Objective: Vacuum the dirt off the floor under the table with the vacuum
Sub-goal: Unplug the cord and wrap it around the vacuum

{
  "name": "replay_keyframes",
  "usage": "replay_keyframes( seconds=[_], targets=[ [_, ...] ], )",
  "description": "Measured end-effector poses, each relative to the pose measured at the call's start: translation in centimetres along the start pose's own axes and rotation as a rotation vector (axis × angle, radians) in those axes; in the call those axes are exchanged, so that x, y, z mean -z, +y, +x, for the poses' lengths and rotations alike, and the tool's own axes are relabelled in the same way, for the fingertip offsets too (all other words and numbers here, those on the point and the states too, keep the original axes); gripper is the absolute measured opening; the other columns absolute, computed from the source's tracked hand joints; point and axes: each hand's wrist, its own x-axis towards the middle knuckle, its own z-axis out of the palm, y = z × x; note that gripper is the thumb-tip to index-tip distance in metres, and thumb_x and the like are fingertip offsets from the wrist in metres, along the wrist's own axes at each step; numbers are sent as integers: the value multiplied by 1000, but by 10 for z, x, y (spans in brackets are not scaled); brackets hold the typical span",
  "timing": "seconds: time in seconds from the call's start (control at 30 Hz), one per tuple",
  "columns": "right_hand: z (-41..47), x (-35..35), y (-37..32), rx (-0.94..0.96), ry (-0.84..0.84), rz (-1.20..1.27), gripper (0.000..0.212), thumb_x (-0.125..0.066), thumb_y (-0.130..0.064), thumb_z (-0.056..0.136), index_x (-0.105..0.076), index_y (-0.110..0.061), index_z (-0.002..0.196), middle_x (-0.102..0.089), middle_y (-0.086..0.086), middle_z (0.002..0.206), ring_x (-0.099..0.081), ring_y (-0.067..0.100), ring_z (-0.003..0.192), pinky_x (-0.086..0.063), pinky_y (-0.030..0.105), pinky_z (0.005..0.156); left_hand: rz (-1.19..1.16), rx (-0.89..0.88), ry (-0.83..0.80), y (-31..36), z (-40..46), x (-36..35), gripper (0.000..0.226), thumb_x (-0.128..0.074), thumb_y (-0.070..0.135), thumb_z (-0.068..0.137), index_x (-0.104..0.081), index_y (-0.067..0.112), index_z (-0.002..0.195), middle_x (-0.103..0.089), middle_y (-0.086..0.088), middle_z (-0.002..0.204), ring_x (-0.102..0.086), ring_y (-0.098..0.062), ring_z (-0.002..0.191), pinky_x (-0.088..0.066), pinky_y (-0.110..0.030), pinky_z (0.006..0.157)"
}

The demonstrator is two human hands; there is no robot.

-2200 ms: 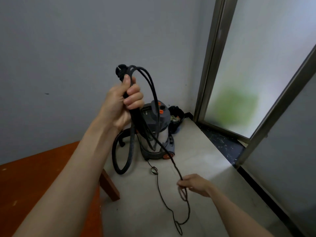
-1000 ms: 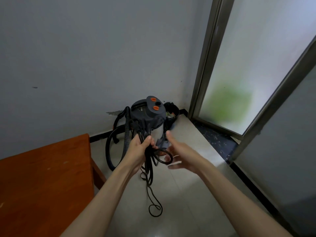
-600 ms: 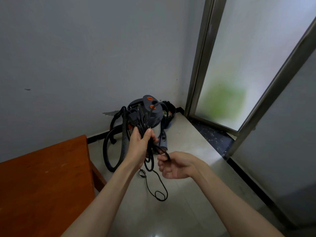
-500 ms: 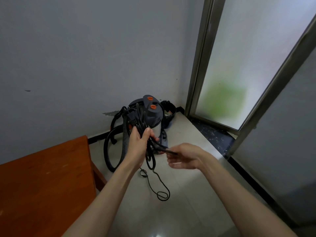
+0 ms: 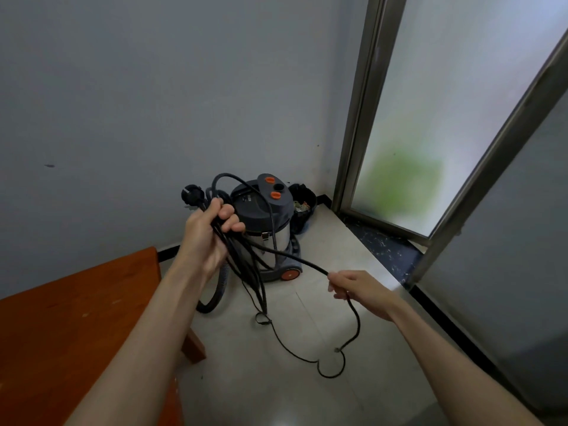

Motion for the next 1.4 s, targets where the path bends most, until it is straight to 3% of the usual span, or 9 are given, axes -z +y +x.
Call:
replay_keyframes(
  seconds=[0.23,0.4,0.67,0.77,0.87,1.03,1.1,1.23,1.4],
  targets=[
    [-3,22,57,-221,-70,-15,17,-57,-17,94,-69,-19,106,-57,-4,82,-52,12,81,-44,23,89,-282,11,-39,28,5,8,23,-38,19,94,-37,13,72,-38,6,50,-31,-3,34,-31,-10,35],
    [-7,37,83,-364,-36,353,24,-50,0,94,-64,-8,111,-53,2,76,-51,12,75,-44,19,77,-253,27,-166,46,8,16,11,-54,13,82,-44,11,78,-37,6,51,-29,-4,34,-30,-14,32],
    [18,32,62,-551,107,-50,12,-60,-10,91,-61,2,91,-55,7,57,-26,8,29,-22,16,34,547,-19,-115,16,-2,2,22,-37,26,99,-52,12,90,-33,8,46,-27,-4,34,-21,-16,35],
    [33,28,32,-649,50,342,23,-40,-8,101,-49,-4,81,-42,2,43,-19,4,22,-15,15,25,830,18,-144,-10,-8,1,21,-43,25,98,-49,11,82,-35,5,50,-29,-10,42,-25,-20,41],
    [47,24,-4,-667,11,977,27,-23,-3,100,-46,-13,111,-30,2,36,-21,9,20,-14,16,23,1024,12,-154,-46,-15,0,21,-41,21,99,-47,12,81,-52,2,59,-48,-11,49,-40,-22,49],
    [68,16,-59,-521,61,1768,36,-17,-4,98,-36,-20,125,-23,3,54,-20,9,37,-14,18,24,936,107,-154,-110,-22,9,23,-36,19,101,-50,4,111,-71,-7,96,-69,-13,92,-55,-26,82],
    [80,24,-73,-482,129,1928,52,-17,1,92,-28,-17,139,-22,1,61,-17,8,46,-18,16,28,829,168,-154,-126,-27,6,25,-35,21,101,-49,4,112,-72,-12,95,-70,-19,90,-55,-23,79],
    [93,41,-96,-382,242,1838,28,-15,-3,97,-43,-7,96,-29,6,54,-19,10,47,-19,20,39,802,217,-188,-138,-28,6,23,-36,27,99,-49,8,99,-65,-5,71,-65,-24,73,-54,-30,79],
    [112,44,-103,-325,156,1434,22,-25,-4,102,-44,5,96,-50,19,86,-49,20,68,-45,27,65,647,183,-149,-127,8,15,23,-35,21,100,-53,6,97,-44,1,61,-42,-11,56,-44,-26,60]
  ],
)
